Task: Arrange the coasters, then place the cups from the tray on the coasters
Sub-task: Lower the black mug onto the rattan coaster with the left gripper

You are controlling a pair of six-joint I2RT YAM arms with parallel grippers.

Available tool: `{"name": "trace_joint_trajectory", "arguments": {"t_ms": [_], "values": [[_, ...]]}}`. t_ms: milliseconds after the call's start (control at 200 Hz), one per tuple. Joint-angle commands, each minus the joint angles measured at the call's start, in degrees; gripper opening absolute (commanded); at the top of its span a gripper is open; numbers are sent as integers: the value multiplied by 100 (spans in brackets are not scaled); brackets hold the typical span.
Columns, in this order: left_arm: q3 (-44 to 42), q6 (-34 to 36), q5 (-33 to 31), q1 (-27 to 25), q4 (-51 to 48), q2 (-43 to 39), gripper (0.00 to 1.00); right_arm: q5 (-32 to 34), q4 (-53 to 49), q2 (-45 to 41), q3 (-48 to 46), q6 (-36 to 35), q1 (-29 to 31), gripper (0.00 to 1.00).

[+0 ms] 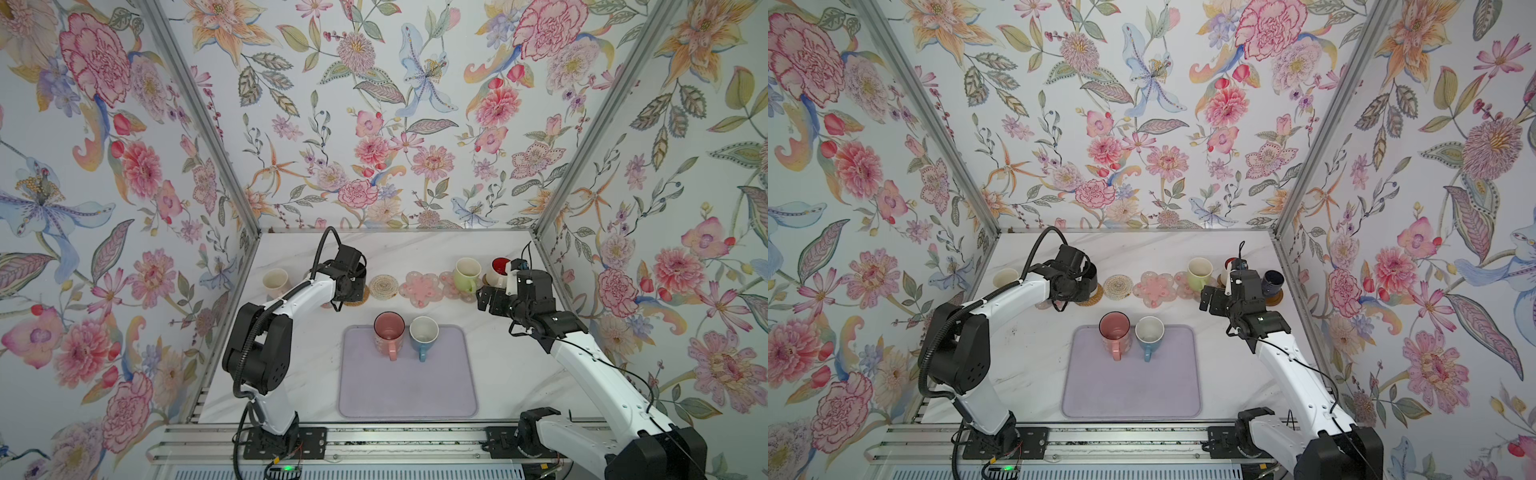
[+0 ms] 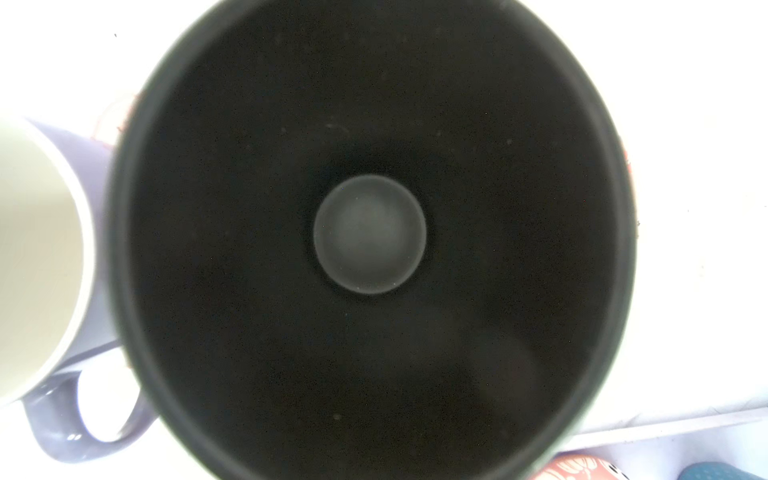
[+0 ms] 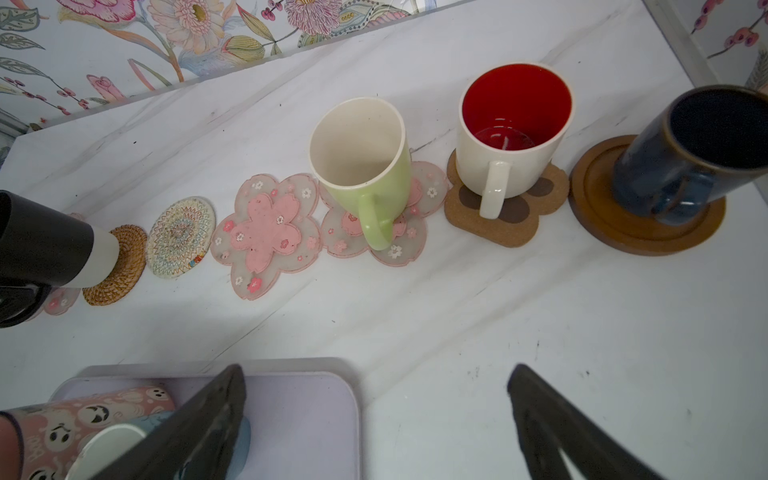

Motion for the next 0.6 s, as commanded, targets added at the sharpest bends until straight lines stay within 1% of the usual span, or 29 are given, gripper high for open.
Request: {"name": "trace_joint_trajectory", "arguments": {"t_ms": [0, 595], "values": [[174, 57, 16, 70, 358, 46, 0, -44, -28, -25, -99, 32, -36, 99], [-76, -16, 6, 79, 499, 107, 0, -54, -19, -27, -102, 28, -61, 99]]}}
